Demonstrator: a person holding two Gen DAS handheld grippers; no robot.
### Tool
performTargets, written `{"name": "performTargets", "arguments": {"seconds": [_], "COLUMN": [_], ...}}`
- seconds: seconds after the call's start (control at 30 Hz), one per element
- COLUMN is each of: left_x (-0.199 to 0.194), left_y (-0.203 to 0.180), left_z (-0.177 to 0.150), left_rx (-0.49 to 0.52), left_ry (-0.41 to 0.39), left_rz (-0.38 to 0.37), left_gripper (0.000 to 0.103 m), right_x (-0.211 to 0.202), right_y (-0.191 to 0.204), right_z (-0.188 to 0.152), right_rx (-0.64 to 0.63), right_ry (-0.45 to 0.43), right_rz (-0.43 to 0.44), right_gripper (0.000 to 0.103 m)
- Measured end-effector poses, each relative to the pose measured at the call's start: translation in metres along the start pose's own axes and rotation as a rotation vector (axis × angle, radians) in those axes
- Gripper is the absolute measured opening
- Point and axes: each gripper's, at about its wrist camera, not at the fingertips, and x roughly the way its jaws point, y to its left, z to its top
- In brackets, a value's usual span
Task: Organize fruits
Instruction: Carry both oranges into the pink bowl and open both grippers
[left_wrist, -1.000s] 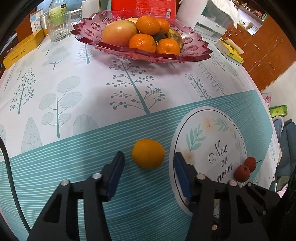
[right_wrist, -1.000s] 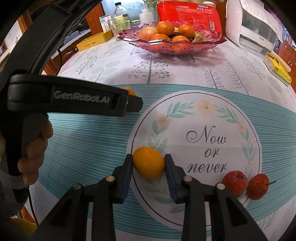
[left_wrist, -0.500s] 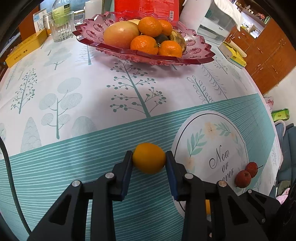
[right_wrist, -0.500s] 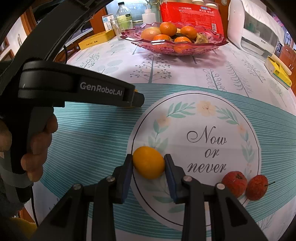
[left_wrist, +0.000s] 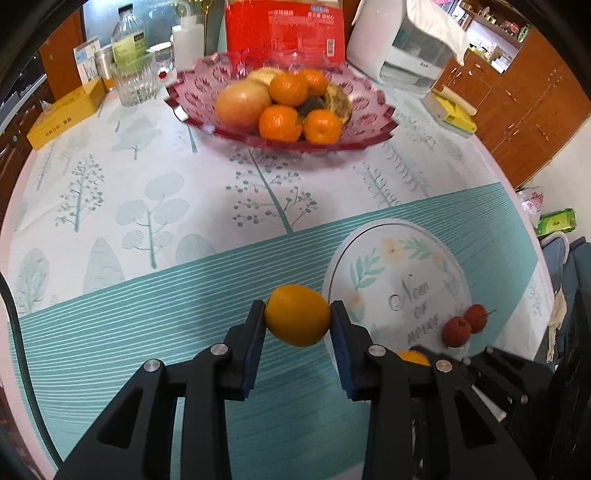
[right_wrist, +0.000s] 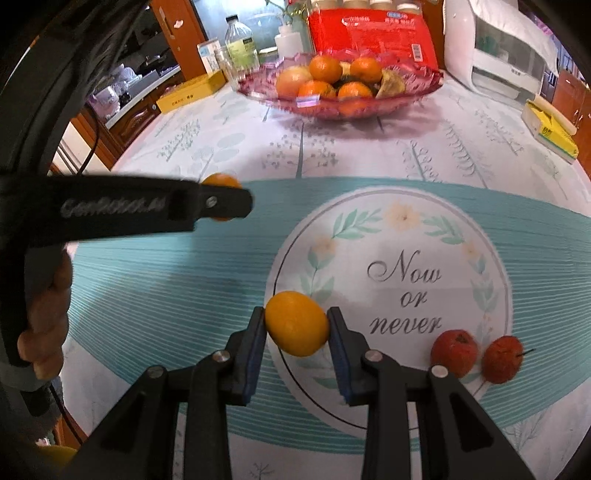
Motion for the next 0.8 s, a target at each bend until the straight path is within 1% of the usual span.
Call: {"name": "performTargets", "arguments": {"seconds": [0.1,0.17,0.23,0.37,0.5,0.6,0.7,0.8], "left_x": [-0.023,-0.041,-0.057,-0.094,-0.123,-0.145,-0.163,-0.171], "left_y": [-0.001,-0.002,-0.003,-0.008,-0.013,-0.018,-0.021,-0.024], "left_z": [0.005,0.013,0.020,0.049,0.081,0.111,0.140,0.168], "left_rx": [0.004,0.008,0.019,0.064,0.119,0.160,0.185,0.204], "left_ry": [-0.017,-0.037,-0.057,-0.116,-0.167,-0.215,-0.257,-0.290], "left_rz": [-0.015,-0.029,-0.022,-0.001,0.045,0.093,0.132,0.187], "left_gripper": [0.033,0.033,0.033,0.033,0.033,0.033,0.033,0.033], "right_x": [-0.017,-0.032,-0.046,-0.082,-0.122,-0.146,-0.162,-0.169], "right_y": [-0.003,-0.006,-0.008,-0.015,-0.022,-0.030,-0.038,-0.044], "right_z": [0.012,0.027,0.042,0.085,0.135,0.172,0.205,0.236], "right_rx": [0.010,0.022,0.018,0.004,-0.012,-0.007,-0.005,-0.002], "right_ry": [-0.023,-0.035,-0.059,-0.127,-0.202,-0.246,-0.278,-0.308], "right_rz": [0.003,0.019,0.009,-0.002,0.000,0.004,-0.004,-0.023], "right_gripper": [0.033,0.033,0.033,0.033,0.033,0.033,0.033,0.033]}}
